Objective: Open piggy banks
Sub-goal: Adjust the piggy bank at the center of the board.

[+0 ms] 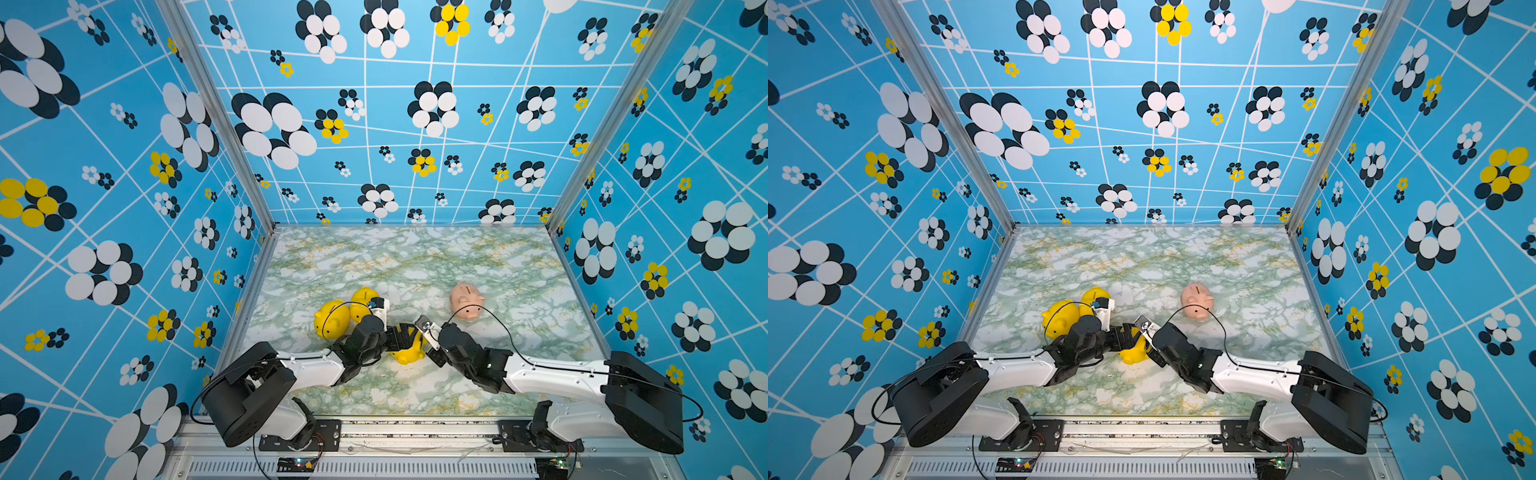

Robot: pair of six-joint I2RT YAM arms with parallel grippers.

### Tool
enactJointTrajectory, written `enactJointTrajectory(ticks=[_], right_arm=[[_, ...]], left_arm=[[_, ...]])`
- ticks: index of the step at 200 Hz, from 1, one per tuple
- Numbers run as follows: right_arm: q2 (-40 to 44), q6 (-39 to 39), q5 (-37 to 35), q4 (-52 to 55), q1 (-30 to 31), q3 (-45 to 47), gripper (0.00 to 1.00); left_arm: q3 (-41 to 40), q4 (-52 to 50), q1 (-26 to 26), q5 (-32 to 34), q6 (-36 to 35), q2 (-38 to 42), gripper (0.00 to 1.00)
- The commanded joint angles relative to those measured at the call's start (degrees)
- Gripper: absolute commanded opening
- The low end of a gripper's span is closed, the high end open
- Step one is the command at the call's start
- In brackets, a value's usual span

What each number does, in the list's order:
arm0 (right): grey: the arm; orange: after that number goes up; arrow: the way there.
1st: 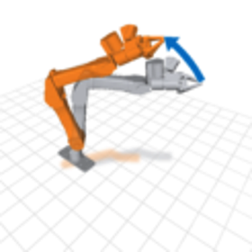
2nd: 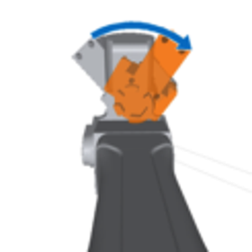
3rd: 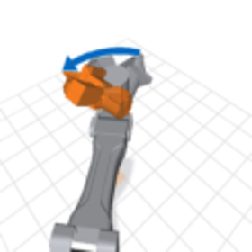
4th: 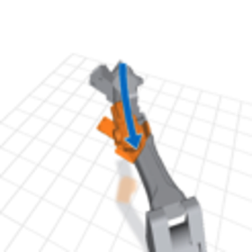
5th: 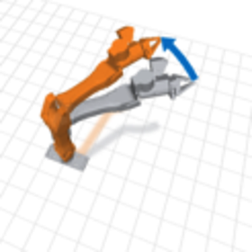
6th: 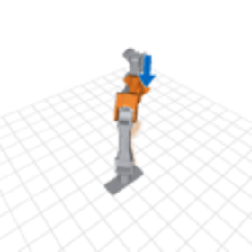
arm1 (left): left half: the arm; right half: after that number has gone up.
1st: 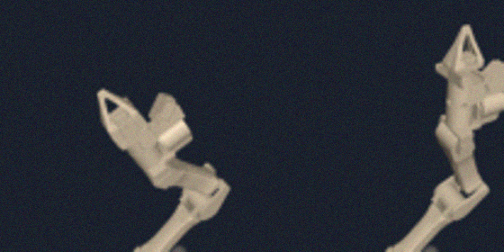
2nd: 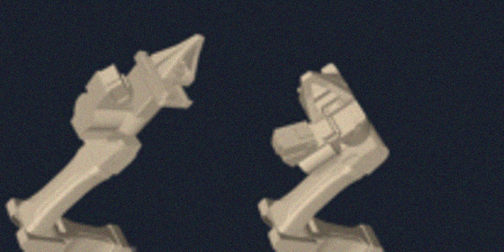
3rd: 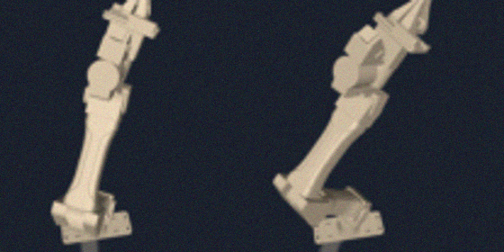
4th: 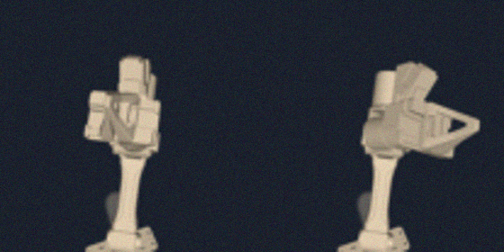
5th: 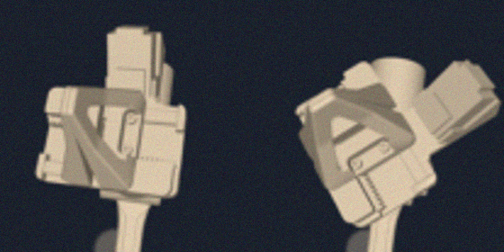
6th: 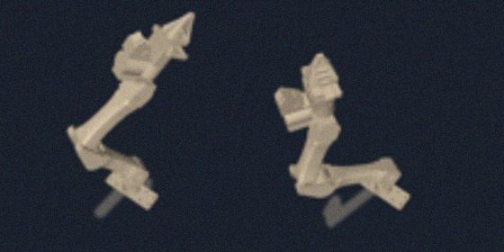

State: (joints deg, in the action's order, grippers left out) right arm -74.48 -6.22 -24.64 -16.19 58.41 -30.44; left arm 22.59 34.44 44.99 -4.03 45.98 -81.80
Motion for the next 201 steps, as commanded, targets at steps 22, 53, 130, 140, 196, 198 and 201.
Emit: enactJointTrajectory(ticks=[22,53,130,140,196,198,201], right_arm=[[5.7,7.9,-2.0,1.9,-3.2,2.9,0.00],[10.3,15.2,-2.7,8.3,-6.7,3.0,0.40],[22.1,29.5,2.5,28.5,-20.1,-2.1,0.97],[22.9,30.3,2.5,29.6,-20.6,-2.0,0.97],[26.5,36.4,3.8,35.0,-27.8,-1.1,0.98],[26.7,36.4,4.0,35.1,-28.1,-1.1,0.98],[26.7,36.5,4.1,35.4,-28.6,-1.1,0.98]], left_arm=[[-2.1,-23.2,2.7,-3.8,-2.5,-3.8,0.95],[2.6,-29.5,6.5,0.4,-4.6,-4.0,0.95],[20.8,-49.0,24.1,23.6,-9.3,-15.7,0.95],[23.7,-51.8,26.5,27.6,-9.9,-17.4,0.95],[41.3,-68.7,37.7,49.8,-11.5,-28.8,0.95],[41.7,-68.9,37.9,50.0,-11.6,-29.0,0.95],[42.2,-69.0,38.0,50.3,-11.7,-29.3,0.95]])
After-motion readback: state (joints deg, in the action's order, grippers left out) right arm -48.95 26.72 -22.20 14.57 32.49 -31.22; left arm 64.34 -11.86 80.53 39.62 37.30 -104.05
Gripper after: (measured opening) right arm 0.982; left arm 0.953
